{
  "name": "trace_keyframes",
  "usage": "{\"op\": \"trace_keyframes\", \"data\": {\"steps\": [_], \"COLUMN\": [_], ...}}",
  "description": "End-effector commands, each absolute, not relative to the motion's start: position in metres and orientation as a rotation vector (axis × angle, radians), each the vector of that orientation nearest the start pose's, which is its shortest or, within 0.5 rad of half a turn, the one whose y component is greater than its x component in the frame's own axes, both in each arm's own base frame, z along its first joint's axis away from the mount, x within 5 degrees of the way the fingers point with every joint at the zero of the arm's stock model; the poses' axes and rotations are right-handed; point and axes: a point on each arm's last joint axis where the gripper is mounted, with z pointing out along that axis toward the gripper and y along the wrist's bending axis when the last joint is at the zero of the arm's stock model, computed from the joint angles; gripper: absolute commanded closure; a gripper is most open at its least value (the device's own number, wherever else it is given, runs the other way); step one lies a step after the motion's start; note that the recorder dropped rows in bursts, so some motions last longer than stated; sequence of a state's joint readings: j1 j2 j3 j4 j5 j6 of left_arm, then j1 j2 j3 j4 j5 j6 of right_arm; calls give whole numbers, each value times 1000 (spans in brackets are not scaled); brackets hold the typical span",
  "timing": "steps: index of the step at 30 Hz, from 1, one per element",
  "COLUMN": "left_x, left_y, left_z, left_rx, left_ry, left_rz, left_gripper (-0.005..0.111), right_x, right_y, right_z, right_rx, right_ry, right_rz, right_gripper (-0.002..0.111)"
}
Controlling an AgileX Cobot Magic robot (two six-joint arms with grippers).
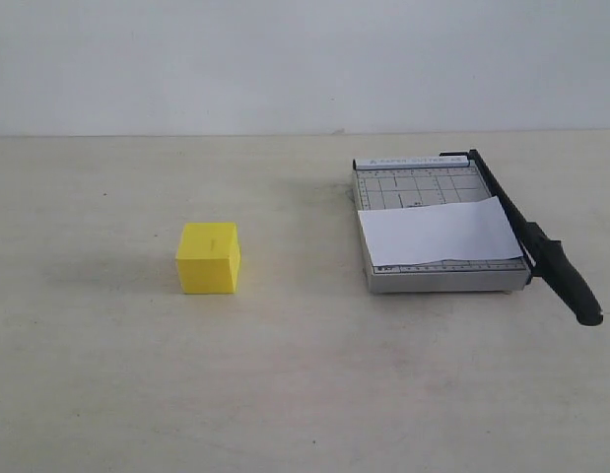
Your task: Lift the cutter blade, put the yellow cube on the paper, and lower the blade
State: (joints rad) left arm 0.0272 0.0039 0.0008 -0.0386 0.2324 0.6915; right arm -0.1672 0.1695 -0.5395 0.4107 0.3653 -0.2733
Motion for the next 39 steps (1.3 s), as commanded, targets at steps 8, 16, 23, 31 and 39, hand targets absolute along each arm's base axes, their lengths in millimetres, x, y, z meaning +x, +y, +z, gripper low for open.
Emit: {"op": "trace_keyframes", "data": {"steps": [8, 16, 23, 31, 39], "left_x": [55, 53, 53, 33, 30], "left_y": [7, 5, 3, -25, -19], "left_z": [219, 230, 230, 275, 342], "left_rx": [-169, -172, -215, 425, 764], "left_ry": [1406, 1387, 1404, 1536, 1477], "left_rz": [-53, -82, -172, 17, 354], "left_gripper": [102, 102, 102, 67, 55], "right_x": [35, 34, 34, 40, 70], "right_y": [7, 9, 8, 9, 6], "right_z": [352, 353, 354, 341, 331], "right_rx": [66, 40, 43, -20, -38], "right_ry": [1451, 1444, 1432, 1592, 1838], "right_rz": [40, 71, 68, 17, 26], "right_gripper": [72, 72, 72, 72, 52]}}
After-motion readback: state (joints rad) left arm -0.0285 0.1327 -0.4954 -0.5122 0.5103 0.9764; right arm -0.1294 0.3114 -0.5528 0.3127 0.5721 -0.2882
